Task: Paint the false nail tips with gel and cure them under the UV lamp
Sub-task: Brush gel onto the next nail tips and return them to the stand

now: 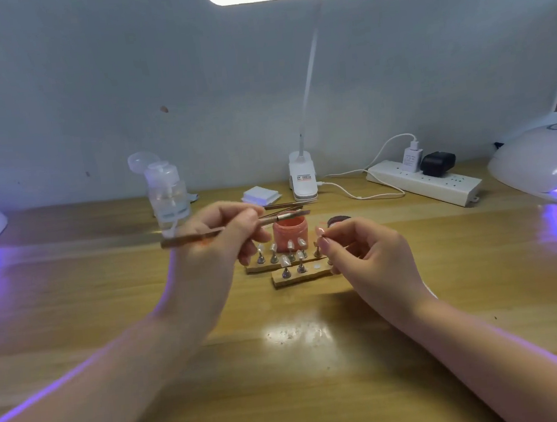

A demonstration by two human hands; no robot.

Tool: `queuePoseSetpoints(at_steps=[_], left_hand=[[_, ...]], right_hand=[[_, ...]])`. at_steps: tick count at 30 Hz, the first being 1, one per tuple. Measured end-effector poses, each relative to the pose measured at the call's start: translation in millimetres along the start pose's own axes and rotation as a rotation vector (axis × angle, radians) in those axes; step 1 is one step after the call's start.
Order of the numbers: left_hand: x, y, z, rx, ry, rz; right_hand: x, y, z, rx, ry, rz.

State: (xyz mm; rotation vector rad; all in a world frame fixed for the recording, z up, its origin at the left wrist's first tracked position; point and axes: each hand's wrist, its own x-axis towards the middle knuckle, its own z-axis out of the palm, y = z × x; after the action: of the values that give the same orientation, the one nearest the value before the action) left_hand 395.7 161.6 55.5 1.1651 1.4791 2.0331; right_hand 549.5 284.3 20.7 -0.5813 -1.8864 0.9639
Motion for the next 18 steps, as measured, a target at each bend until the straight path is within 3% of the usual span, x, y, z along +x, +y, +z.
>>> queuePoseSetpoints(at_steps=[10, 18], left_hand=[[-33, -5, 12, 0.390, -0.114, 0.393], [-35, -2, 13, 0.408, -0.149, 0.404]], right_hand=[[1, 3, -1, -0.020, 0.025, -0.010], [3, 4, -2, -0.006, 0.028, -0.023]])
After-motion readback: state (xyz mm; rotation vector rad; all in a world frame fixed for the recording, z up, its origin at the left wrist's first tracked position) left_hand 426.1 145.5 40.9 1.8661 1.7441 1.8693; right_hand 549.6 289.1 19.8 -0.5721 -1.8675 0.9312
